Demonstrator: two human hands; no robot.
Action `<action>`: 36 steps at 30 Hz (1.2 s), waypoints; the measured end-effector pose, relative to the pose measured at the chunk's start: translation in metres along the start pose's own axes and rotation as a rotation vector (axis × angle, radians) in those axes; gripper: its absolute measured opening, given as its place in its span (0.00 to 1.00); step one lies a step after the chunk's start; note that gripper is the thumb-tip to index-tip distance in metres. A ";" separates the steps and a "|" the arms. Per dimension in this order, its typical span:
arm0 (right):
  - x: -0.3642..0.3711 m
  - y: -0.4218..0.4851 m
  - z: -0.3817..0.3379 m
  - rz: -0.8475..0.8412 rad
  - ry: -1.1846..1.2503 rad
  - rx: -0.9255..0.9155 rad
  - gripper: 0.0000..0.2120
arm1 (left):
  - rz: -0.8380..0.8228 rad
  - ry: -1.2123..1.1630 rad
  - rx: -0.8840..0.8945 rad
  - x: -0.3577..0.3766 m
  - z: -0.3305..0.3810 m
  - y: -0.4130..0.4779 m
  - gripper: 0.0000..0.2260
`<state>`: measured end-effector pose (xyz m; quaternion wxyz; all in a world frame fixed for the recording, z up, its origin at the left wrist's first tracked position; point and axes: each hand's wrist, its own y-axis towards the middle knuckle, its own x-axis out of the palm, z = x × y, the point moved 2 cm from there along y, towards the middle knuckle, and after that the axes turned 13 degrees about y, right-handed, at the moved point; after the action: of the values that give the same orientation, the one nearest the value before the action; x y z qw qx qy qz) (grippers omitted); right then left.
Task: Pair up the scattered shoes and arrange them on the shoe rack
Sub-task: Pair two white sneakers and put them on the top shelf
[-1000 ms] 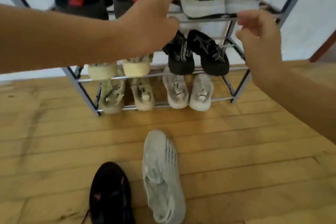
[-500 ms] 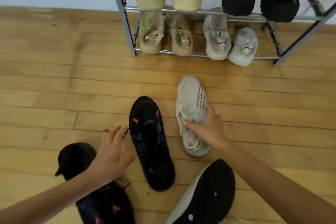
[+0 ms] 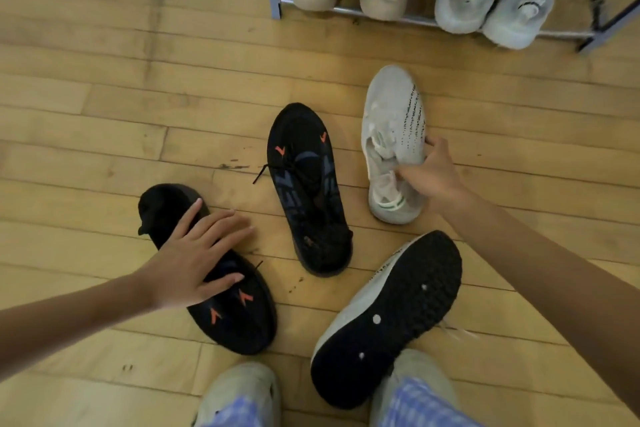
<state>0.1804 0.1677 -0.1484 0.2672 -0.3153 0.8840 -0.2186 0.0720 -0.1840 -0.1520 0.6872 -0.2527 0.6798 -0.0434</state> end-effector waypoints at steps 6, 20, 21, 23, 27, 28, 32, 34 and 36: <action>0.007 0.001 -0.016 -0.103 0.135 0.064 0.20 | 0.111 -0.006 0.065 -0.012 0.012 0.006 0.24; -0.043 -0.035 -0.005 -0.310 0.680 0.179 0.20 | -0.561 -1.166 -0.245 -0.050 0.168 0.071 0.27; -0.051 -0.037 -0.012 -0.323 0.687 0.172 0.19 | -0.535 -1.166 -0.218 -0.061 0.162 0.077 0.23; -0.070 -0.042 -0.028 -0.385 0.703 0.170 0.17 | -0.421 -1.159 -0.179 -0.093 0.148 0.093 0.20; -0.115 -0.048 -0.059 -0.396 0.763 0.082 0.13 | -0.013 -0.970 -0.206 -0.153 0.118 0.127 0.17; -0.124 -0.048 -0.064 -0.374 0.780 0.053 0.12 | 0.082 -0.929 -0.203 -0.163 0.112 0.136 0.14; -0.144 -0.041 -0.056 -0.257 0.792 0.033 0.09 | 0.379 -1.047 -0.205 -0.191 0.110 0.168 0.13; -0.143 -0.037 -0.036 -0.230 0.792 0.096 0.09 | 0.341 -1.048 -0.069 -0.199 0.126 0.171 0.12; -0.138 -0.036 -0.011 -0.231 0.791 0.169 0.11 | 0.227 -0.980 0.006 -0.191 0.138 0.172 0.13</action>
<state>0.2803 0.2376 -0.0744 -0.0942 -0.2808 0.8563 -0.4231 0.1407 0.0825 -0.0545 0.9267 -0.1657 0.3005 0.1533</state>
